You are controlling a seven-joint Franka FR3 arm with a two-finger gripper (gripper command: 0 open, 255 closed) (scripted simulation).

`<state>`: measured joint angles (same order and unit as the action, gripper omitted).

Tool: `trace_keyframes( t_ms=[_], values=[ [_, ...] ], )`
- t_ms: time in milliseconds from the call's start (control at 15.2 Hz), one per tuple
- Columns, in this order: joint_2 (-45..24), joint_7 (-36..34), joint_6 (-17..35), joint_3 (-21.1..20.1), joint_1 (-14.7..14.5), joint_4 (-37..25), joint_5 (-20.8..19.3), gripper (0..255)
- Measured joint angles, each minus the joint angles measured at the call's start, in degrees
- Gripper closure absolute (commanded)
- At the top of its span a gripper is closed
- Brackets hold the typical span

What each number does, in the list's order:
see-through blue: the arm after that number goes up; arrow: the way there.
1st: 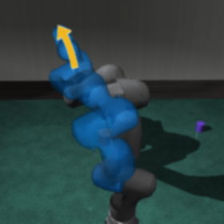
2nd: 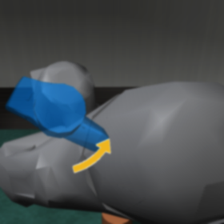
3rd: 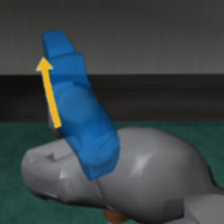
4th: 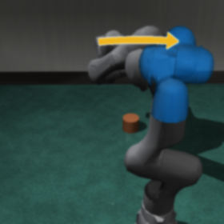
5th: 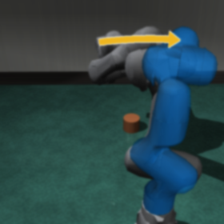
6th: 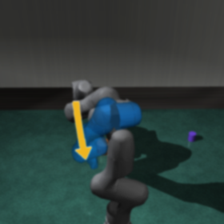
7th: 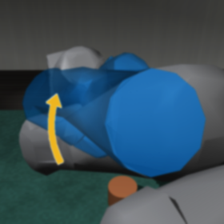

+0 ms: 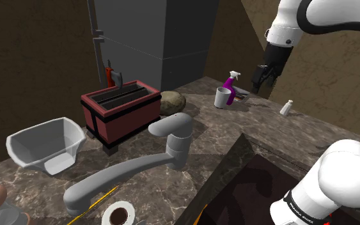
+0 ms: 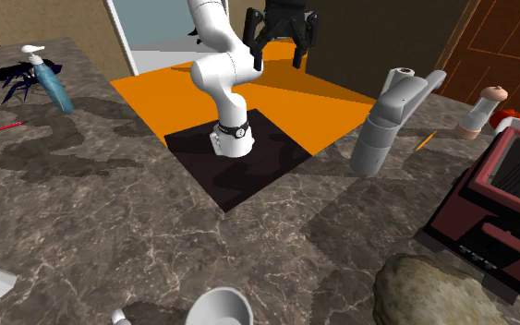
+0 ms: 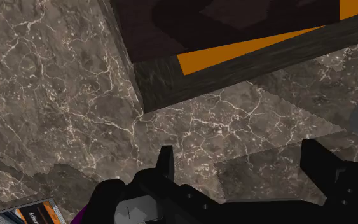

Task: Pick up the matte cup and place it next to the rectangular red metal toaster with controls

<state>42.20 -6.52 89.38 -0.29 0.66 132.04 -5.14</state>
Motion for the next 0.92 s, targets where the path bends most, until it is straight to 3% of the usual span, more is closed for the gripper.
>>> trace_keyframes(
  t_ms=[198,924],
  values=[
    [-1.41,0.98,2.18,0.97,0.33,0.42,-0.72,0],
    [-16.74,8.27,20.76,8.28,2.43,0.02,-4.46,0]
  ],
)
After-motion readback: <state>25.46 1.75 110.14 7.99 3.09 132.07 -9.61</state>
